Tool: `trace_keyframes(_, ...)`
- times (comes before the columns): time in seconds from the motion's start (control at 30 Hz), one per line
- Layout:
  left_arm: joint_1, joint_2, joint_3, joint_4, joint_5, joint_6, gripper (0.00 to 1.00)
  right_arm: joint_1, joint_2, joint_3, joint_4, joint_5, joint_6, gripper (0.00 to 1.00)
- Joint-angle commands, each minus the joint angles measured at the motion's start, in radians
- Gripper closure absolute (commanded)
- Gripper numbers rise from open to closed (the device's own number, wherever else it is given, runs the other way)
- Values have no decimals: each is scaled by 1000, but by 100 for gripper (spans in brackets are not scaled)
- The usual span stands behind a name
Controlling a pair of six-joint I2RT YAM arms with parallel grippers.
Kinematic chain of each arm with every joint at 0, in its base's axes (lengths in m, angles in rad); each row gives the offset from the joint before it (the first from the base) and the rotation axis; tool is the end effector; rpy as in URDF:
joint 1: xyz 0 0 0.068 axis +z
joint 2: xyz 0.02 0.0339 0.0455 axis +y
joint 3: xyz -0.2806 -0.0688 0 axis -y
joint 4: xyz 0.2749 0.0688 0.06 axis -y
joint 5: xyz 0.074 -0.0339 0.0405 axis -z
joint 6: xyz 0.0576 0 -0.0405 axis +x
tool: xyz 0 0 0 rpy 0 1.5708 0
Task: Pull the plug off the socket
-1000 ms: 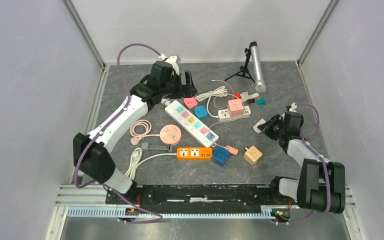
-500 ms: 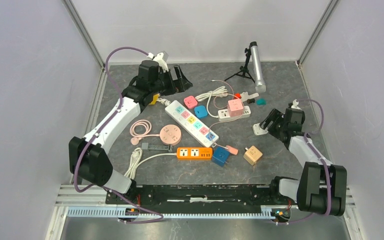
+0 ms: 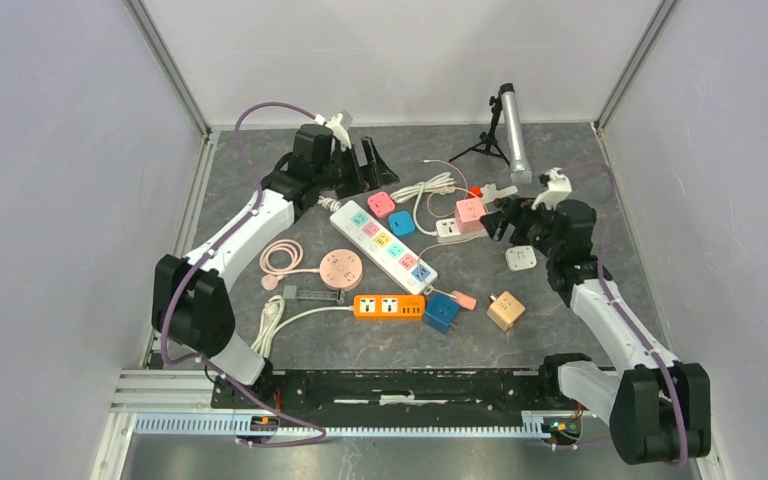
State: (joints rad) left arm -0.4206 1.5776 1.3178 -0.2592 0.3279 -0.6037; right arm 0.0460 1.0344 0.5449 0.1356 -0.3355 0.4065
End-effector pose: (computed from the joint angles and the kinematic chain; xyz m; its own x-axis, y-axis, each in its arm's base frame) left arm 0.3709 -0.1862 0.3177 -0.7371 -0.2591 -0.6241 0.2713 0.7324 -0.6244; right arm 0.2667 0.0313 0.2339 -0.4571 0.3527 -0.8165 -0.1864 0.8596 0.4757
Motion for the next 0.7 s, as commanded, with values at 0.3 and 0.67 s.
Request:
trace_keyframes(0.3, -64, 83, 46, -35, 54, -36, 7, 189, 203, 254, -76, 175, -112, 21)
trace_keyframes(0.67, -81, 124, 66, -72, 58, -18, 9, 243, 424, 433, -186, 117, -133, 20)
